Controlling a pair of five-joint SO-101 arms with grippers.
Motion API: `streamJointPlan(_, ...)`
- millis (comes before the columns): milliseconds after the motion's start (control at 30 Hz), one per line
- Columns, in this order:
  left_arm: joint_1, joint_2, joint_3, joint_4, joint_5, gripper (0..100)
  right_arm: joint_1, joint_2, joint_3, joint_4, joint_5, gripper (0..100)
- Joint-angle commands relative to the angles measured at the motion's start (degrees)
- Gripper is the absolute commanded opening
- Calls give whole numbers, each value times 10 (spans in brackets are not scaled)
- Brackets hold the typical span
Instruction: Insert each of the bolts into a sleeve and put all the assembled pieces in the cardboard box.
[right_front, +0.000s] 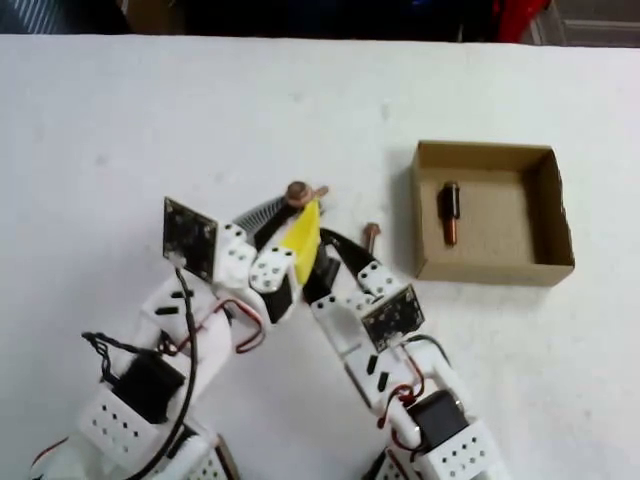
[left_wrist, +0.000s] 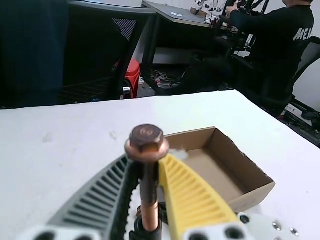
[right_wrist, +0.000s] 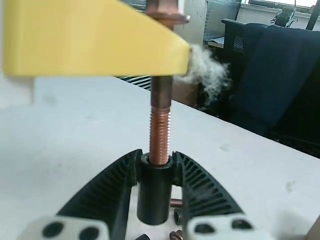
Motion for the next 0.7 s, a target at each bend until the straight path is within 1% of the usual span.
streamJointPlan(0, 3, -5, -4, -27, 6, 23, -3, -10, 5, -13, 7, 16)
streamJointPlan(333, 3, -6, 39, -28, 3, 23, -3, -10, 5, -13, 8, 16)
streamJointPlan(667, 3, -7, 52, -26, 4, 24, -3, -8, 5, -13, 9, 16)
